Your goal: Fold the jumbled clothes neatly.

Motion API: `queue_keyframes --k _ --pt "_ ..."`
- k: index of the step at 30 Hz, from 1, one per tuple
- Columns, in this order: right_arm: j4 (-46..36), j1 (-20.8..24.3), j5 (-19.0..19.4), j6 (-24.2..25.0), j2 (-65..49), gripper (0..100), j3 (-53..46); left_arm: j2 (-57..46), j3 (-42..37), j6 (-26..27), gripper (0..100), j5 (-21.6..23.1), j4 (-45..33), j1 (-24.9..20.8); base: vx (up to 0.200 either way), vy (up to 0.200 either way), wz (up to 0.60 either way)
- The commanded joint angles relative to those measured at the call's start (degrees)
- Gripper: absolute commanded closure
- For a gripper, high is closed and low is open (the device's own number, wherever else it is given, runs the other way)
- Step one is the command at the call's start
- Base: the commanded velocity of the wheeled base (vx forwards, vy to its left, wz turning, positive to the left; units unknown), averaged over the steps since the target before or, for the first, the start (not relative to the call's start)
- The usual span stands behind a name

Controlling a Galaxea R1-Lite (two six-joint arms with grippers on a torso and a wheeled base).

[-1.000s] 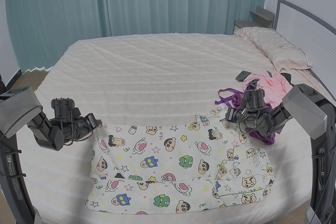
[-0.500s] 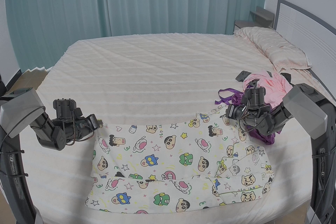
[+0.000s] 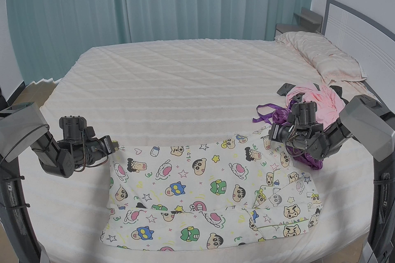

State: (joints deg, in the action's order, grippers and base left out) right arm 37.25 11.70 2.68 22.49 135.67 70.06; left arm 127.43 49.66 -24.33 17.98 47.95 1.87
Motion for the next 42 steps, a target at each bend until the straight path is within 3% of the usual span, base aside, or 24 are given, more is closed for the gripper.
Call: queue_keyframes --k 1,5,21,30,42 --pt "0.01 0.16 0.04 -0.08 -3.66 100 -2.56 -1.66 -2.20 3.15 100 0.04 0.04 -0.02 0.000 0.000 0.00" --pt "0.10 0.43 0.22 -0.08 -5.68 100 -5.90 -1.74 -4.05 6.31 100 0.12 0.22 -0.02 0.000 0.000 0.00" --pt "0.54 0.34 0.57 -0.08 -13.59 100 -17.32 -6.14 -8.44 7.37 100 0.21 0.31 -0.20 0.000 0.000 0.00" --pt "10.12 0.43 0.66 -2.28 -16.40 100 -31.39 -8.95 -15.83 12.91 100 0.48 0.92 -0.11 0.000 0.000 0.00" --pt "21.19 2.62 0.66 -2.63 -15.96 100 -45.63 -7.11 -28.92 17.30 100 0.74 11.56 -0.28 0.000 0.000 0.00"
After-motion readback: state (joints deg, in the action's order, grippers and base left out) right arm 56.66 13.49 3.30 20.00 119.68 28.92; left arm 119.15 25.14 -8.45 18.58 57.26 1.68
